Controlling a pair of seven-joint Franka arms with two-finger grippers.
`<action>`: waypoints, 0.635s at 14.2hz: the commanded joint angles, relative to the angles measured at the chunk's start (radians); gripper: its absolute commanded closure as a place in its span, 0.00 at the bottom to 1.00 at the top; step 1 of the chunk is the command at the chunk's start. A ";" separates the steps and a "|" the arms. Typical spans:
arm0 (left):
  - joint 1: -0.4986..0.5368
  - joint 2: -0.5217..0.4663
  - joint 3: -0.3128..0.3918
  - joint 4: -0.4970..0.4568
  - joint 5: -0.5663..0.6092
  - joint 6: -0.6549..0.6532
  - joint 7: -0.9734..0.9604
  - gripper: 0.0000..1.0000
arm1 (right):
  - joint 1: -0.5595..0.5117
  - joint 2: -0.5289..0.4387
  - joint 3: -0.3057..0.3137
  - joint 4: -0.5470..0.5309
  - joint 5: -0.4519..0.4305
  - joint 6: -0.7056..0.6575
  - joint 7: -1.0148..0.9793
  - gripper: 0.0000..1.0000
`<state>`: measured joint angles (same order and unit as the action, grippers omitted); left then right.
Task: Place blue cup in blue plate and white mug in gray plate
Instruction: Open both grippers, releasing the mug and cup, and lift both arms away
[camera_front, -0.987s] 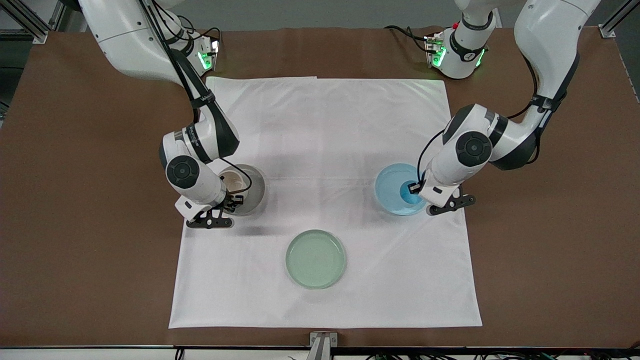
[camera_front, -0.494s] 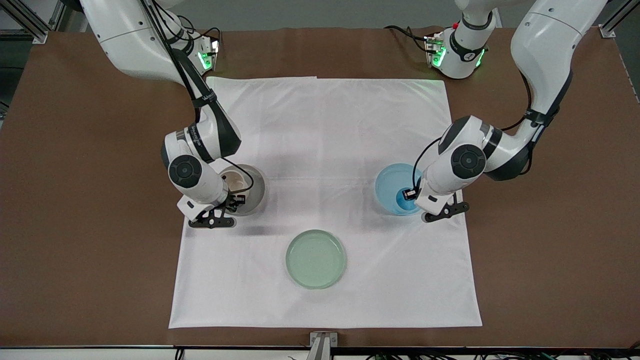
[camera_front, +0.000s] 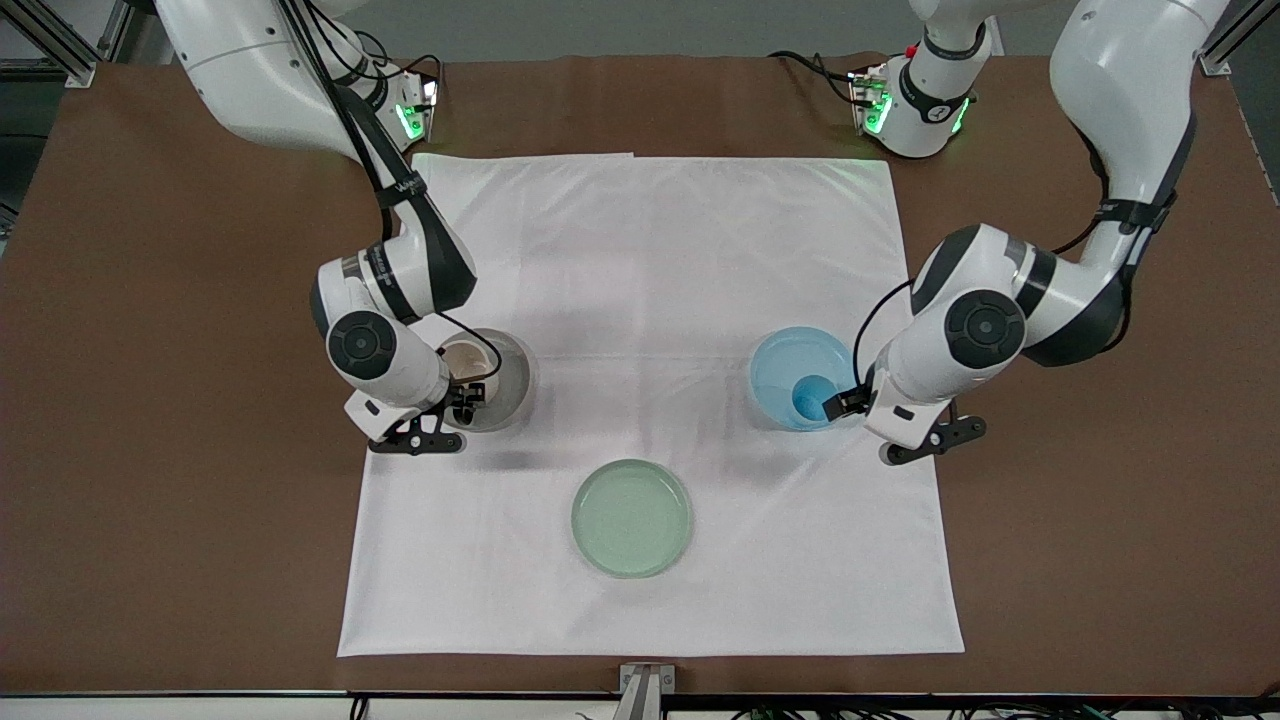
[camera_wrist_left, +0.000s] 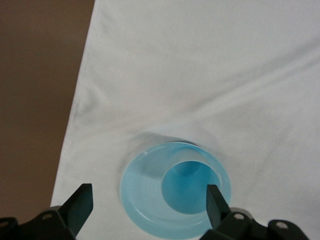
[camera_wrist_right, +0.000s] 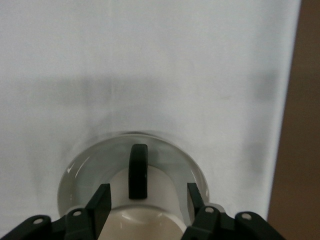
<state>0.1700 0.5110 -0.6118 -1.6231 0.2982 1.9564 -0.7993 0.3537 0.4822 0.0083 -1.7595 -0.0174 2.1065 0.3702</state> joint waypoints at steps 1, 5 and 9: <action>0.006 -0.006 0.004 0.148 0.024 -0.137 0.157 0.00 | -0.065 -0.212 0.004 -0.044 -0.001 -0.210 -0.014 0.00; 0.100 -0.090 0.014 0.197 0.036 -0.198 0.371 0.00 | -0.214 -0.422 0.004 -0.080 -0.001 -0.410 -0.207 0.00; 0.169 -0.267 0.014 0.204 0.018 -0.306 0.521 0.00 | -0.352 -0.499 0.004 -0.103 -0.002 -0.428 -0.396 0.00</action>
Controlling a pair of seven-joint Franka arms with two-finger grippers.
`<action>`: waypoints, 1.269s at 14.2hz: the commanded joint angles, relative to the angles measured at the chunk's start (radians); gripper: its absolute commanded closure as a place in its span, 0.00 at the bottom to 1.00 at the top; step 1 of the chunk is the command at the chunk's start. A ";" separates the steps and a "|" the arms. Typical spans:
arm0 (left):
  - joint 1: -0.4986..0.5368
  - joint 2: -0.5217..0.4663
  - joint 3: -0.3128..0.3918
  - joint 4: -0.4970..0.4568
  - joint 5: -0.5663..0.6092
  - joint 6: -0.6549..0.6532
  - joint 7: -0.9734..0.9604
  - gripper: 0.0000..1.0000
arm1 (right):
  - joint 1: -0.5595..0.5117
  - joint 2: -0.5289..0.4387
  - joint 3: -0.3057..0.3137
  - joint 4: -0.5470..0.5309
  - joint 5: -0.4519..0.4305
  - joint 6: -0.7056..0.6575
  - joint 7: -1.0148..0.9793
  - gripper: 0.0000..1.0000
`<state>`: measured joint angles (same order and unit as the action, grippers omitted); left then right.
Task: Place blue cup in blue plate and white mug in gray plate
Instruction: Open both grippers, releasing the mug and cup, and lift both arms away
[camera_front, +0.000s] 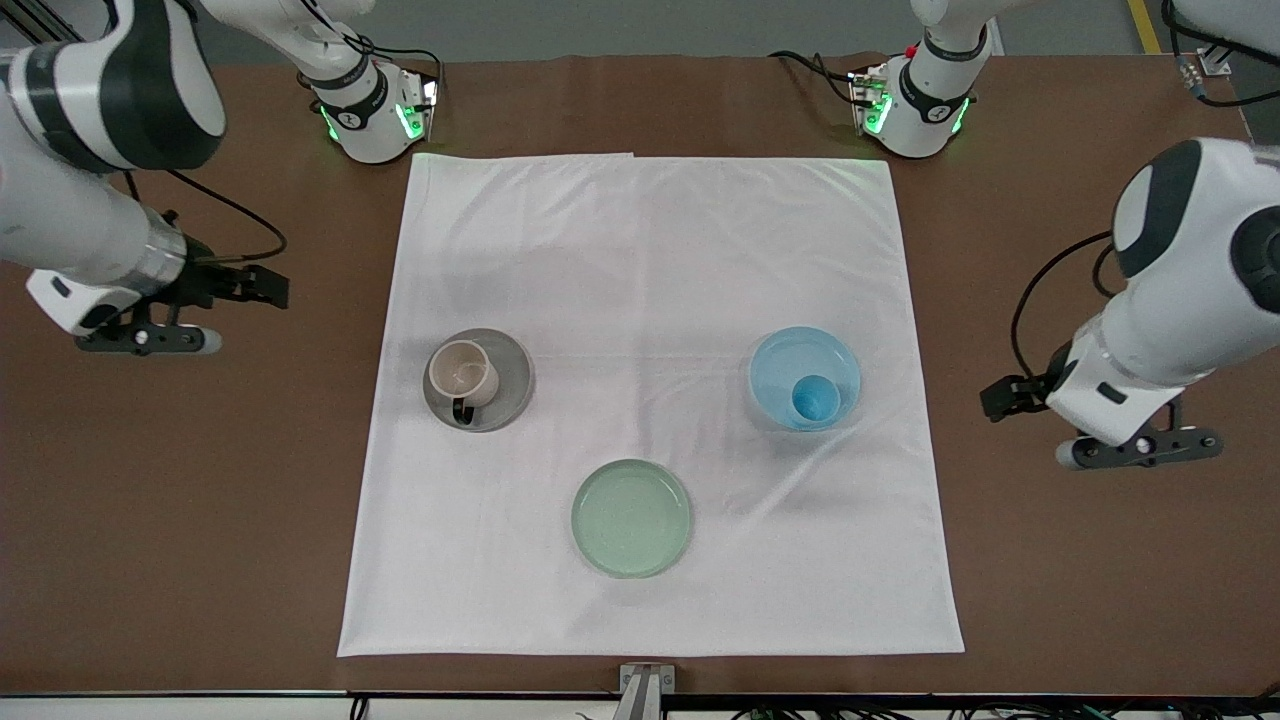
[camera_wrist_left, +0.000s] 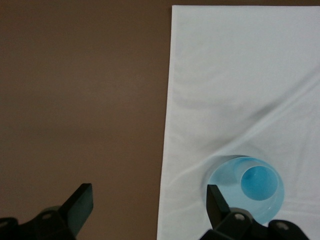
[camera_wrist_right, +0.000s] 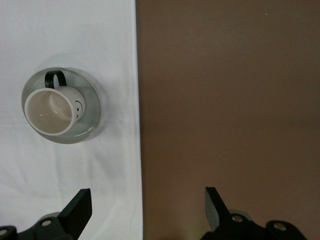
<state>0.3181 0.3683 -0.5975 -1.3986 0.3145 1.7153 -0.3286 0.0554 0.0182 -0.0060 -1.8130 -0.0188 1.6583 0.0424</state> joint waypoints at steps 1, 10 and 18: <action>0.051 -0.146 -0.004 -0.020 -0.023 -0.091 0.090 0.00 | -0.078 -0.035 0.017 -0.045 0.000 0.024 -0.090 0.00; -0.078 -0.299 0.255 -0.060 -0.230 -0.172 0.215 0.00 | -0.081 0.040 0.023 0.249 0.003 0.017 -0.084 0.00; -0.270 -0.407 0.490 -0.161 -0.281 -0.296 0.237 0.00 | -0.091 0.040 0.020 0.343 0.036 0.020 -0.085 0.00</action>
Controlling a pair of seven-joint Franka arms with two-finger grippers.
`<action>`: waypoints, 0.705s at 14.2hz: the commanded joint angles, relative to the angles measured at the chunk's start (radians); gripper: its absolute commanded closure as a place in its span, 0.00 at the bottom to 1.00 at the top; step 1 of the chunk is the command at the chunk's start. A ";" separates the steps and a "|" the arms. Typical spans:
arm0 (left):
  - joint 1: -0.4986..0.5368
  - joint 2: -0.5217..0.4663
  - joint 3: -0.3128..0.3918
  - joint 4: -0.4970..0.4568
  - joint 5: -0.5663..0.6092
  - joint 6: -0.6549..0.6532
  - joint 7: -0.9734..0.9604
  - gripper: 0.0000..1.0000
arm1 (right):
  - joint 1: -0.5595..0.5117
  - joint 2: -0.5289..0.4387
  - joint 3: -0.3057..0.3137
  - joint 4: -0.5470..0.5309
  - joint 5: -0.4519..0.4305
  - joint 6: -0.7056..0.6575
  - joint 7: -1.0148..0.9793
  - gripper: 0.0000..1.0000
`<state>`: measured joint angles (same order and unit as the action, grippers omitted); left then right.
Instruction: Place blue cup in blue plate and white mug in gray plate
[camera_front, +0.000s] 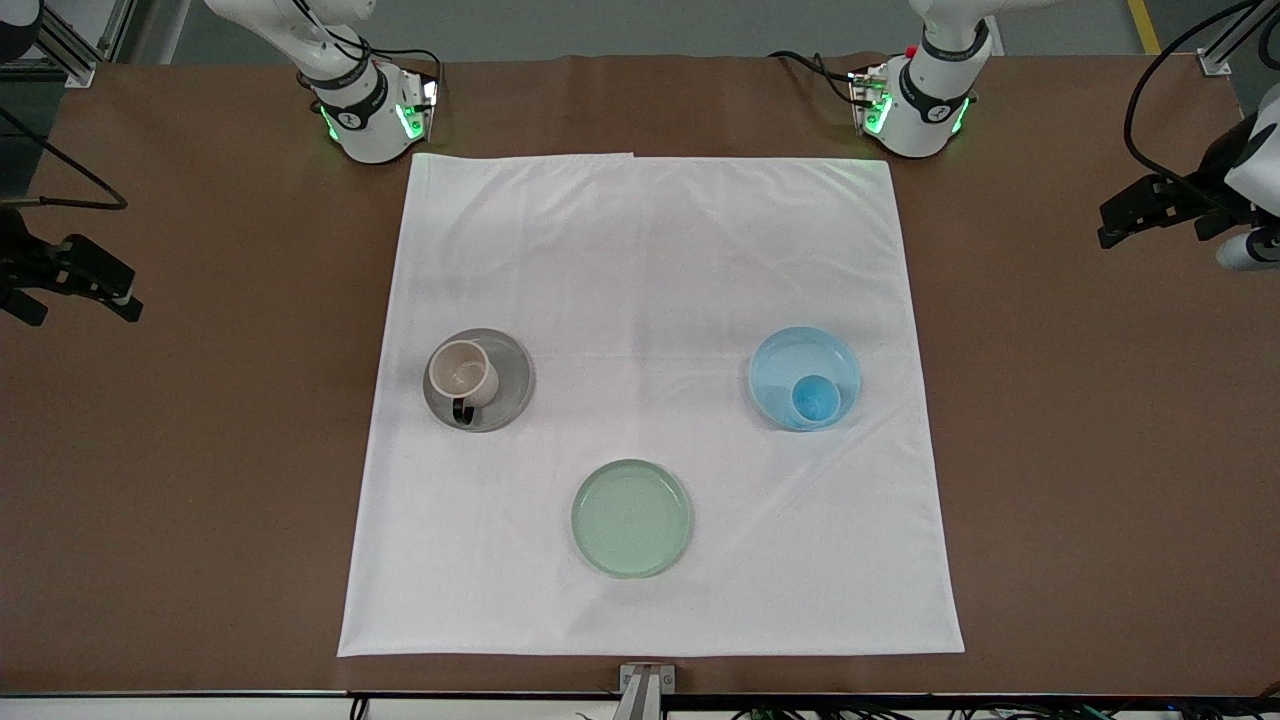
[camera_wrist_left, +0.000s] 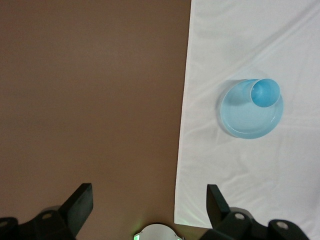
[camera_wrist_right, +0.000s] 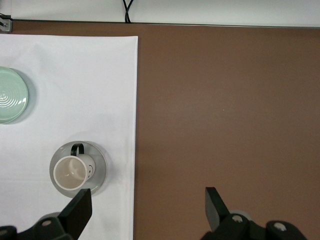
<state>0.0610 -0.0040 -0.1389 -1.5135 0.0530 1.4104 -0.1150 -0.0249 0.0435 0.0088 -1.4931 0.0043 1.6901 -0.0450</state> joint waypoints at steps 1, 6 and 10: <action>-0.012 -0.042 0.044 -0.050 -0.019 0.018 0.023 0.00 | -0.012 0.013 0.005 0.023 0.014 -0.015 0.002 0.00; -0.012 -0.042 0.012 -0.047 -0.019 0.111 0.028 0.00 | -0.015 0.009 0.000 0.031 -0.001 -0.069 0.007 0.00; -0.018 -0.034 -0.011 -0.042 -0.031 0.139 0.029 0.00 | -0.013 0.009 0.002 0.033 -0.003 -0.069 0.007 0.00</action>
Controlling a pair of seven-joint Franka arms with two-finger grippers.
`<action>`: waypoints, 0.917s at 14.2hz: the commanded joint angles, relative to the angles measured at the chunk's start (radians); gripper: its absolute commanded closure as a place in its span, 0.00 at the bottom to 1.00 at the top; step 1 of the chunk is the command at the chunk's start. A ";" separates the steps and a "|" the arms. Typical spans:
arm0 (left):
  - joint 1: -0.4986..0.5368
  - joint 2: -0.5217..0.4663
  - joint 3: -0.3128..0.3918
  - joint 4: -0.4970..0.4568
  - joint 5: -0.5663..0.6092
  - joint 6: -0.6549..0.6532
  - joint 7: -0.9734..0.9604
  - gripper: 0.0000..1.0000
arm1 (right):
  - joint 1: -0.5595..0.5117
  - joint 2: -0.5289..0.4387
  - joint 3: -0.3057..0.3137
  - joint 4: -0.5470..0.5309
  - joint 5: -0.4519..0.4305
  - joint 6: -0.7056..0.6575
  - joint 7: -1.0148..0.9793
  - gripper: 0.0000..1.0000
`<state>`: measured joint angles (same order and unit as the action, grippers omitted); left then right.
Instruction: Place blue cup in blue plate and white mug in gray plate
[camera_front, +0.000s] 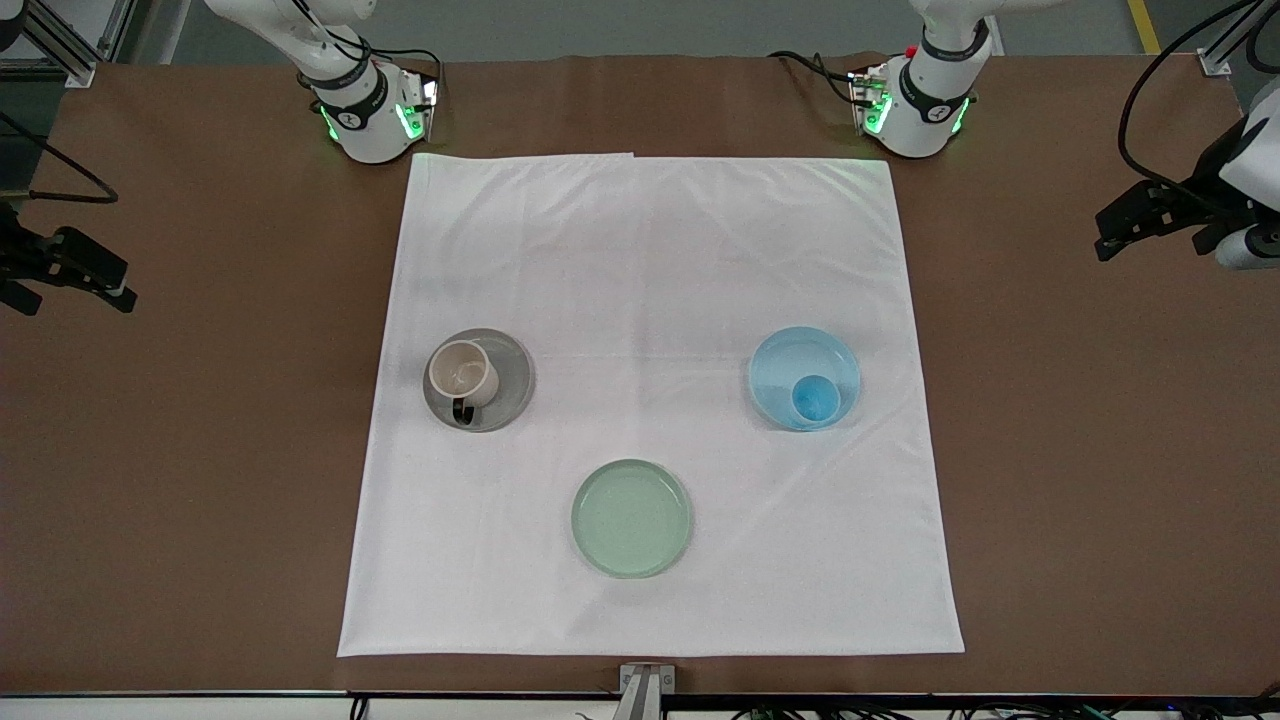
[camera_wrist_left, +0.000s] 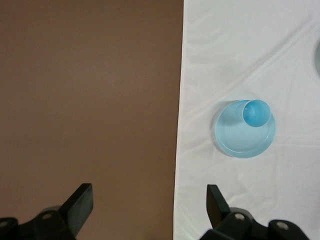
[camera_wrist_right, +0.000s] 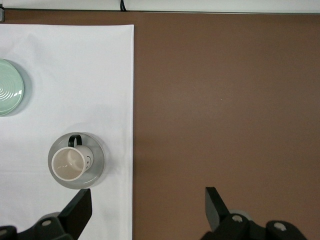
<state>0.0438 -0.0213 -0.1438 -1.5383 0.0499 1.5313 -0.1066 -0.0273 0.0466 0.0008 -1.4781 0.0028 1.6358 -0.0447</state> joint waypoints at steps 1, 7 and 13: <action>0.001 -0.019 -0.005 -0.019 -0.044 0.018 0.022 0.00 | -0.011 0.006 0.010 0.018 -0.003 -0.014 0.006 0.00; -0.002 -0.022 -0.008 -0.036 -0.045 0.017 0.022 0.00 | -0.011 0.007 0.010 0.018 -0.003 -0.013 0.006 0.00; -0.001 -0.022 -0.019 -0.031 -0.044 0.012 0.022 0.00 | -0.011 0.007 0.010 0.018 -0.003 -0.013 0.006 0.00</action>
<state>0.0410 -0.0214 -0.1640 -1.5550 0.0280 1.5363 -0.1060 -0.0273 0.0470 0.0009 -1.4771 0.0028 1.6352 -0.0447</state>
